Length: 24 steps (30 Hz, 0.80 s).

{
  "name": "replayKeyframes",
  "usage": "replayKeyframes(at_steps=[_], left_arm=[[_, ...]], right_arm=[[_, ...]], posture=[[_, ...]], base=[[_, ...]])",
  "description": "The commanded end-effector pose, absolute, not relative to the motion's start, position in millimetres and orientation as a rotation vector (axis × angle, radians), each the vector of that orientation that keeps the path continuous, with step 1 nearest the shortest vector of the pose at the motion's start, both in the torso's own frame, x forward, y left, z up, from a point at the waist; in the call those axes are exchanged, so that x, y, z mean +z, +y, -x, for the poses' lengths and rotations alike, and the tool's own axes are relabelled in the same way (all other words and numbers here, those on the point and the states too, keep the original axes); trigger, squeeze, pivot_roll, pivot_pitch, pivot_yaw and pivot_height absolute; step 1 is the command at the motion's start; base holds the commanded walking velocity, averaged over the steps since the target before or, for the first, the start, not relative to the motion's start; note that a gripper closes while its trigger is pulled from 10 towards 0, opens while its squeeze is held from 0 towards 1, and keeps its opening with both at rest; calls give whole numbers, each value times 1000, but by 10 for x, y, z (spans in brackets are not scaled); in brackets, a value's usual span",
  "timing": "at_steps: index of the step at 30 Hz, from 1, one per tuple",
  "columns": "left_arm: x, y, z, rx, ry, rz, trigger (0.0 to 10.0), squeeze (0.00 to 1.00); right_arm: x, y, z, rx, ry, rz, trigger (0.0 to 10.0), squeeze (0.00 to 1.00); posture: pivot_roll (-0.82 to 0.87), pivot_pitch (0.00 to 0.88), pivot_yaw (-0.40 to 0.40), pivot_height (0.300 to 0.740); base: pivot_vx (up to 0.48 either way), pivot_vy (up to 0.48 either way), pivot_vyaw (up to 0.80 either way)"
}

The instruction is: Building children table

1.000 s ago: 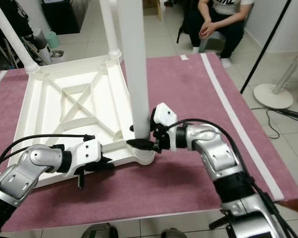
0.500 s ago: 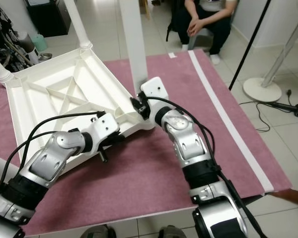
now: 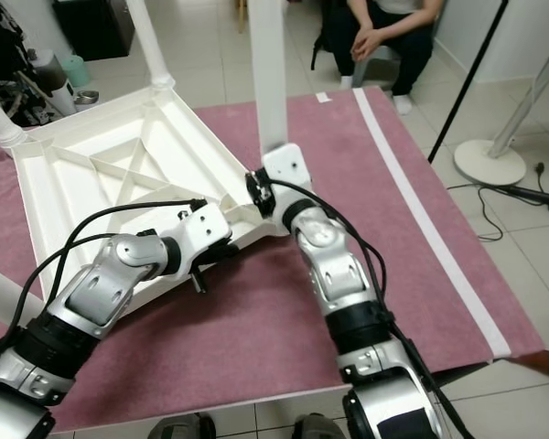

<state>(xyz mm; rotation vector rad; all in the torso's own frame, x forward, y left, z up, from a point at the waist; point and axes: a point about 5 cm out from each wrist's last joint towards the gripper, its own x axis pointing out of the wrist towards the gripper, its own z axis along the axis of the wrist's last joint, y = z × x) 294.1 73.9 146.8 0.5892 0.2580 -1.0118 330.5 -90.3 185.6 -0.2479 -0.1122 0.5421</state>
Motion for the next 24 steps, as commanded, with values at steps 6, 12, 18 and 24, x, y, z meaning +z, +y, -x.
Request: replayKeyframes(at_steps=[6, 12, 18, 24], left_arm=[[1832, 615, -2679, -1214, 8, -640, 0, 0], [1808, 871, -2506, -1320, 30, -669, 0, 0], [1754, 1005, -2458, -1356, 64, -676, 0, 0], [1764, 848, -2595, -1240, 47, -638, 0, 0]], right_arm=[[1863, -733, -2933, 1042, -115, 244, 10000, 0], [1849, -942, -2814, 1255, -29, 260, 10000, 0], [1844, -964, -2814, 1371, 11, 229, 1882, 0], [1779, -839, -3023, 1170, -1, 248, 0, 0]], posture=[[57, 0, 76, 740], [69, 0, 66, 740], [75, 0, 60, 740], [78, 0, 58, 740]], base=[[0, 0, 0], [0, 0, 0], [0, 0, 0], [0, 0, 0]])
